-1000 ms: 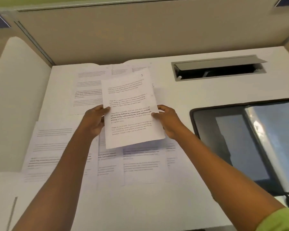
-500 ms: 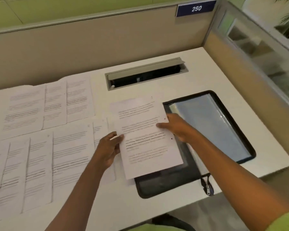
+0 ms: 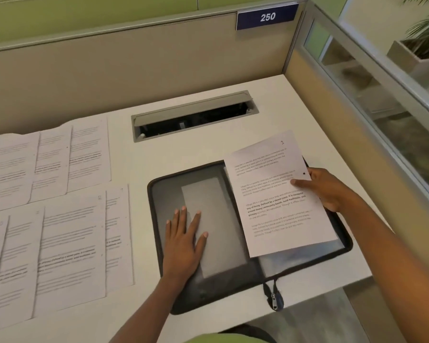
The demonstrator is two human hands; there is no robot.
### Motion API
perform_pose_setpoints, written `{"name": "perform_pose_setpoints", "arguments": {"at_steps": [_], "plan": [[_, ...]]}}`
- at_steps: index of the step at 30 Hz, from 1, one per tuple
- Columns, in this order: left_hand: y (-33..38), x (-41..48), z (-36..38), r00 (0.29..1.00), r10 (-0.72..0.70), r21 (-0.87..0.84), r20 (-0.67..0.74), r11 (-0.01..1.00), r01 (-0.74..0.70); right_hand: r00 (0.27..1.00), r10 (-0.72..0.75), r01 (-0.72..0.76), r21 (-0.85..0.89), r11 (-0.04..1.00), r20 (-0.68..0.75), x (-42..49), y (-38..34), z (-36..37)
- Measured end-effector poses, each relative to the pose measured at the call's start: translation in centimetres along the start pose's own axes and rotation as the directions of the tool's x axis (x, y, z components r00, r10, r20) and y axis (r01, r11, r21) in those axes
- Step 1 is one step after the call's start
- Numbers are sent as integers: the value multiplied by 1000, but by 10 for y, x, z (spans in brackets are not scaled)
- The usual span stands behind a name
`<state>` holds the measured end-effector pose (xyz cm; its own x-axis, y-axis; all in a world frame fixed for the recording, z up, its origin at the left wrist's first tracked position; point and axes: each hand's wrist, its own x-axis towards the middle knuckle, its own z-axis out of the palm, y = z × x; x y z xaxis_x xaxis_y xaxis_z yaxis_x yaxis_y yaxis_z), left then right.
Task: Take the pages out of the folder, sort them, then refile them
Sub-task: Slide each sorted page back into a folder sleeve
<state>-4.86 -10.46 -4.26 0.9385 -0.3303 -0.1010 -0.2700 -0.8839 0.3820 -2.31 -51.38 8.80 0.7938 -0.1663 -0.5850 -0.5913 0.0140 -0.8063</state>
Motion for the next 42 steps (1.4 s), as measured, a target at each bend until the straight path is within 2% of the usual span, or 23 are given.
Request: {"name": "perform_pose_setpoints", "arguments": {"at_steps": [10,13,17,19,21,25,28,31,34,37,40,42], "plan": [[-13,-17,-5,999,-41,48,-5,998,41,1000,15,-16,37,999,23,18,8,-34],[-6,-10,-10,996,-74,34,-45,997,75,999,14,-16,53,998,29,22,6,-45],[36,66,-18,992,2,-180,-127,983,-25,1000,-9,7,75,997,26,30,-3,-58],[60,115,-24,995,-12,-298,-101,954,-19,1000,-20,20,102,995,4,33,-7,-62],[78,159,-29,999,-24,-340,-40,940,9,999,-38,39,120,992,-11,38,-12,-64],[92,211,-27,997,37,-200,74,980,-22,998,-59,60,147,987,-12,43,-21,-63],[93,228,-27,992,12,-154,129,988,8,997,-83,82,157,984,-2,48,-27,-61],[93,235,-29,985,61,-117,162,992,-43,995,-98,97,140,985,2,54,-36,-56],[91,232,-30,982,128,-145,138,983,-108,994,-105,104,122,987,7,60,-46,-49],[90,227,-27,986,137,-135,99,983,-123,994,-107,107,94,990,-8,66,-54,-44],[91,225,-24,996,67,-241,53,969,-52,991,-115,121,87,989,-71,71,-63,-41],[93,227,-24,997,19,-299,71,954,4,985,-127,138,94,986,-114,72,-72,-40]]}}
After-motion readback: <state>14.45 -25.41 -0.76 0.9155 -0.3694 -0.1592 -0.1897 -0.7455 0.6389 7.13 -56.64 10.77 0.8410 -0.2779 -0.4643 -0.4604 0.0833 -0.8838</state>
